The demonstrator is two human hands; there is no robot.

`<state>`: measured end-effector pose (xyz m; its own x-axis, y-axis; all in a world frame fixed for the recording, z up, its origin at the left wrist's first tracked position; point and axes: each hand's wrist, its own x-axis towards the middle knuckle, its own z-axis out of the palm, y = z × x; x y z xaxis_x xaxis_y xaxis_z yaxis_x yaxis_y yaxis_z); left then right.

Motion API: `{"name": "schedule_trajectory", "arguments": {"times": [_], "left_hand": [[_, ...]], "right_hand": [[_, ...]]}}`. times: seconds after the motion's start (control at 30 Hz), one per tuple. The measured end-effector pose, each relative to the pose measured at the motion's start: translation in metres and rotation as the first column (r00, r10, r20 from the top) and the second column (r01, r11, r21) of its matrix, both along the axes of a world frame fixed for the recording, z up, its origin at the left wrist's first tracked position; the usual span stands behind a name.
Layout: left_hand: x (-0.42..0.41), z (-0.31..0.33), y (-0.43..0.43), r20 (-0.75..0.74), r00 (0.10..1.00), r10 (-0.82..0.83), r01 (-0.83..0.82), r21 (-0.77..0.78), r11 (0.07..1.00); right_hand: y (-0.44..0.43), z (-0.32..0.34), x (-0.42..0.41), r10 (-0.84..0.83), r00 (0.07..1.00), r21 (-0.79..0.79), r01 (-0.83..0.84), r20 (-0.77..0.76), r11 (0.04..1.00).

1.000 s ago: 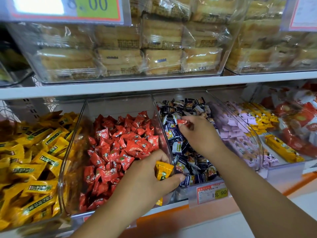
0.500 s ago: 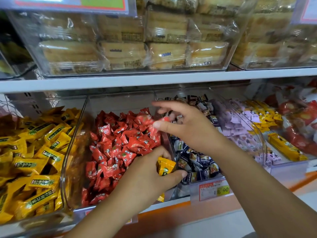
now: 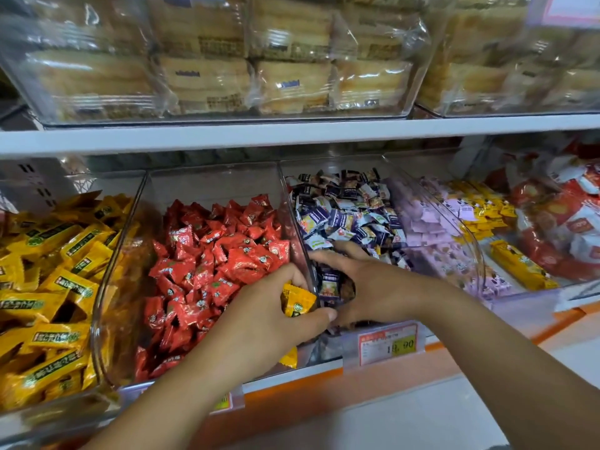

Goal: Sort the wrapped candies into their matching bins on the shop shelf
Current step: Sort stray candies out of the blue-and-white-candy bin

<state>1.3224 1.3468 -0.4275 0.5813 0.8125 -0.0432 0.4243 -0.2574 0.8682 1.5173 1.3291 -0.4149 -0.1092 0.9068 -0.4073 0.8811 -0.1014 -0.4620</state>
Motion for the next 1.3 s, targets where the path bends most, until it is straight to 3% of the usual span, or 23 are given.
{"name": "schedule_trajectory", "arguments": {"times": [0.17, 0.4, 0.53, 0.67, 0.8, 0.9, 1.0, 1.07, 1.13, 1.23, 1.3], "left_hand": [[0.000, 0.000, -0.002, -0.015, 1.000, 0.009, -0.008, 0.017, 1.000], [-0.001, 0.003, -0.004, -0.021, 1.000, 0.001, -0.001, -0.003, 1.000], [0.000, 0.006, -0.004, -0.029, 0.999, 0.015, -0.016, -0.023, 1.000], [0.001, 0.008, -0.004, -0.027, 0.999, 0.017, -0.019, -0.049, 0.999], [0.003, 0.008, -0.003, -0.027, 1.000, 0.009, -0.011, -0.055, 0.998], [0.003, 0.007, -0.002, -0.027, 1.000, 0.010, -0.011, -0.059, 0.998], [0.004, 0.007, -0.002, -0.026, 1.000, 0.008, -0.010, -0.067, 0.998], [0.003, 0.007, -0.003, -0.028, 1.000, 0.007, -0.009, -0.057, 0.998], [0.002, 0.005, -0.002, -0.023, 1.000, 0.004, -0.005, -0.042, 0.999], [0.000, 0.002, -0.002, -0.012, 1.000, 0.001, -0.001, -0.032, 0.999], [-0.001, 0.002, -0.002, -0.008, 1.000, 0.004, -0.004, -0.026, 1.000]], "right_hand": [[0.017, -0.025, -0.003, -0.028, 0.988, 0.122, 0.010, 0.153, 0.992], [0.029, -0.025, 0.014, -0.183, 0.982, 0.324, 0.189, -0.051, 0.927], [0.028, -0.017, 0.030, -0.324, 0.923, 0.443, 0.384, -0.208, 0.810], [0.022, 0.001, 0.049, -0.470, 0.842, 0.342, 0.538, -0.265, 0.770], [0.009, 0.020, 0.054, -0.429, 0.891, 0.280, 0.454, -0.150, 0.846], [-0.001, 0.030, 0.053, -0.421, 0.906, 0.478, 0.383, -0.031, 0.790], [-0.002, 0.030, 0.033, -0.317, 0.941, 0.614, 0.318, -0.115, 0.723], [0.004, 0.018, 0.015, -0.190, 0.980, 0.571, 0.193, -0.065, 0.798], [0.016, -0.004, 0.005, -0.109, 0.990, 0.449, 0.059, 0.086, 0.892], [0.028, -0.024, 0.003, -0.108, 0.968, 0.291, 0.038, 0.228, 0.956], [0.031, -0.023, 0.004, -0.101, 0.970, 0.260, 0.041, 0.223, 0.965]]}}
